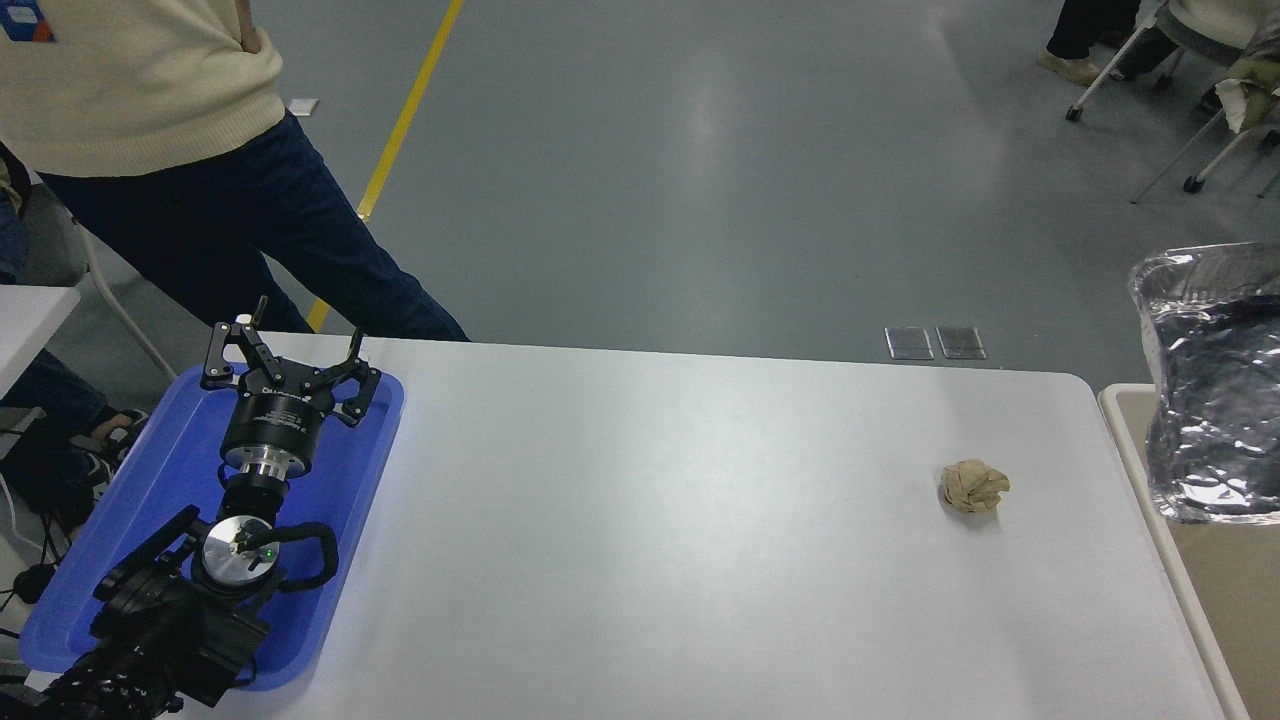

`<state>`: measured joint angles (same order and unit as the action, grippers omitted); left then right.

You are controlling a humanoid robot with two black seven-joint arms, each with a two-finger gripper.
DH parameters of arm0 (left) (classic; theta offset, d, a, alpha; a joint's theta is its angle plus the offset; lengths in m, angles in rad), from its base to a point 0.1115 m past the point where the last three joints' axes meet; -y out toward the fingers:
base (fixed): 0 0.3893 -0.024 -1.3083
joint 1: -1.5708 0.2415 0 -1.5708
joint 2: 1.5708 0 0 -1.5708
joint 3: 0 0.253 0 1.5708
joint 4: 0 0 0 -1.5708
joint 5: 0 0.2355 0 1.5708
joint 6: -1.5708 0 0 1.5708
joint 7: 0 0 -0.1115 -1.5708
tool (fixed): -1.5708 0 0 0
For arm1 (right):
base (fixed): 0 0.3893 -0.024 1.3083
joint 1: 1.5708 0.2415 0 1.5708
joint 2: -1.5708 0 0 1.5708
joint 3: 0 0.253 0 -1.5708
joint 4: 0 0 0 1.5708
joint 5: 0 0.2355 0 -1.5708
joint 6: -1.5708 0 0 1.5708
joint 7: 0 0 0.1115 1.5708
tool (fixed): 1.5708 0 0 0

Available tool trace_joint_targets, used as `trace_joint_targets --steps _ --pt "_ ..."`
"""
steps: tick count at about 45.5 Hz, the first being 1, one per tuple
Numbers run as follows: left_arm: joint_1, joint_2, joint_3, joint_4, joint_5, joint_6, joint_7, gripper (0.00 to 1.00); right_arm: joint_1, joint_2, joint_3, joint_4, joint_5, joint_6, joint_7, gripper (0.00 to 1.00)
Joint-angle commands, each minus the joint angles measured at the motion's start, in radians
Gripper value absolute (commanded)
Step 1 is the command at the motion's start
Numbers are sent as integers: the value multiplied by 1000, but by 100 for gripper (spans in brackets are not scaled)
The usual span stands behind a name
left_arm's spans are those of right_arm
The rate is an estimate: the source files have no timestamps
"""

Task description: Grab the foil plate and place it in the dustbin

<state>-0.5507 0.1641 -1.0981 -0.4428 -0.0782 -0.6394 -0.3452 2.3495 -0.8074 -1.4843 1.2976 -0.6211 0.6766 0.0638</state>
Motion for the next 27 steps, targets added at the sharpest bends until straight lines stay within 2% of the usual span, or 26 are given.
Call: trace_joint_targets --steps 1,15,27 --pt "0 0 0 -1 0 0 0 100 -59 -29 18 -58 -159 -38 -4 0" --pt "0 0 0 -1 0 0 -1 100 -231 -180 166 -248 -482 -48 -1 0" --pt "0 0 0 1 0 0 -2 100 -603 -199 421 -419 -508 -178 4 0"
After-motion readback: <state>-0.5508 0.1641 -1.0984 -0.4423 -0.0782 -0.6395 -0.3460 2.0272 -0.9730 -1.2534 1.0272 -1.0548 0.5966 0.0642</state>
